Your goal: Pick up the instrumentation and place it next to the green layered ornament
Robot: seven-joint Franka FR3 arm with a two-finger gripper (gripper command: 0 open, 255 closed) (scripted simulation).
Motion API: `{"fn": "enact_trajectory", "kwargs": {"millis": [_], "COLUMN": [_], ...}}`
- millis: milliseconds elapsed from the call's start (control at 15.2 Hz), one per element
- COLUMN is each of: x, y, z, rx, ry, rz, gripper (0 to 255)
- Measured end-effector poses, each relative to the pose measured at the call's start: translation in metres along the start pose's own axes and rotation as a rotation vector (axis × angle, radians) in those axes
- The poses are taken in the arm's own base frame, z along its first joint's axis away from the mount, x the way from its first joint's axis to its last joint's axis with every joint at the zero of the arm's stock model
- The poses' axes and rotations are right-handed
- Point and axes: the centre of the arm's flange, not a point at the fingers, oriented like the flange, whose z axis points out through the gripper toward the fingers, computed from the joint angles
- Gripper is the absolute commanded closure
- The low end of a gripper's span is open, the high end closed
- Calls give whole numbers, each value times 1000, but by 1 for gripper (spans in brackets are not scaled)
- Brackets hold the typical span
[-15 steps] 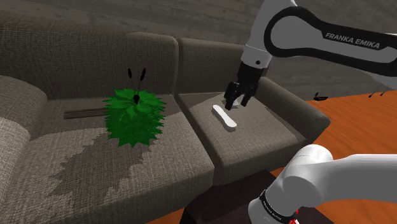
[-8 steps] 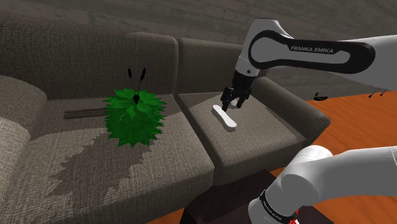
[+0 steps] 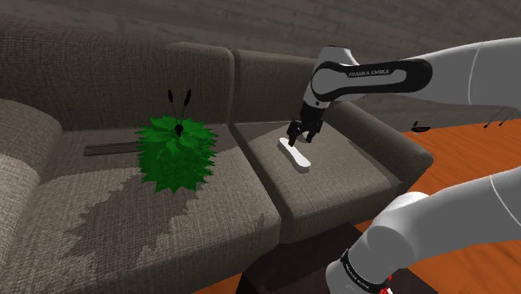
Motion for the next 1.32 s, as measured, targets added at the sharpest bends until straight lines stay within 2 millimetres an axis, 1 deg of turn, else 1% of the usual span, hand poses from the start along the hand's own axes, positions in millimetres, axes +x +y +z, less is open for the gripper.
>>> {"fn": "enact_trajectory", "kwargs": {"millis": [132, 594, 726, 792, 1188, 1320], "x": [13, 68, 80, 82, 84, 85], "y": [15, 72, 86, 91, 96, 96], "z": [17, 62, 75, 78, 111, 116], "rx": [-3, -14, -17, -18, -19, -19], "ry": [3, 17, 20, 20, 21, 21], "rz": [9, 39, 46, 48, 49, 49], "gripper": [0, 0, 0, 0, 0, 0]}}
